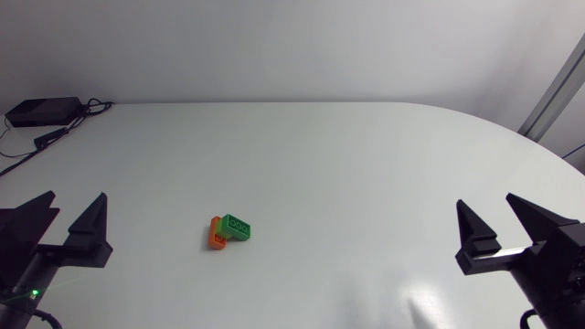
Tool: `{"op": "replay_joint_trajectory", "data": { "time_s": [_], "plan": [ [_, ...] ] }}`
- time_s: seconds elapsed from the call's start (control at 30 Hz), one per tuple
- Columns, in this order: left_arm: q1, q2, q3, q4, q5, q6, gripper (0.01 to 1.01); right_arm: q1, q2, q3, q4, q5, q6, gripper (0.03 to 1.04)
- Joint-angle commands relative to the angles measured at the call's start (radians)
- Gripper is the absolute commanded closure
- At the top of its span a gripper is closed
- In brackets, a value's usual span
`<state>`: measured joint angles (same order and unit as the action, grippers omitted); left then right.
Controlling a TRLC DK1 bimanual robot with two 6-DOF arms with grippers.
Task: Separate the duplo bricks
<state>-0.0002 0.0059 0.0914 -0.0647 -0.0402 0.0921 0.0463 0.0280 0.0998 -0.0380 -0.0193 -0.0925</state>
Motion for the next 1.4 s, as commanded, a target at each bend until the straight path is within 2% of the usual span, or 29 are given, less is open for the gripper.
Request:
{"op": "replay_joint_trajectory", "data": {
  "time_s": [0.0, 0.2, 0.4, 0.8, 1.1, 1.2, 1.37],
  "plan": [
    [-0.007, 0.006, 0.042, -0.007, -0.001, 0.005, 0.075, 0.023, 0.072, 0.084, -0.010, 0.005, 0.027, 0.07],
    [-0.009, 0.089, 0.107, -0.034, -0.001, 0.005, 0.075, 0.046, 0.285, 0.242, -0.051, 0.004, 0.060, 0.07],
    [-0.012, 0.209, 0.191, -0.060, -0.001, 0.001, 0.075, 0.152, 0.434, 0.314, -0.048, 0.039, 0.106, 0.07],
    [-0.092, 0.612, 0.390, -0.096, 0.005, -0.075, 0.077, 0.188, 0.696, 0.429, -0.054, -0.007, 0.116, 0.07],
    [-0.098, 0.945, 0.590, -0.245, 0.137, -0.114, 0.090, 0.256, 0.889, 0.502, -0.071, -0.048, 0.120, 0.07],
    [-0.072, 1.034, 0.622, -0.257, 0.214, -0.118, 0.090, 0.265, 0.987, 0.546, -0.115, -0.082, 0.120, 0.07],
    [-0.069, 1.123, 0.633, -0.247, 0.289, -0.100, 0.090, 0.265, 1.162, 0.663, -0.252, -0.182, 0.120, 0.07]
  ]
}}
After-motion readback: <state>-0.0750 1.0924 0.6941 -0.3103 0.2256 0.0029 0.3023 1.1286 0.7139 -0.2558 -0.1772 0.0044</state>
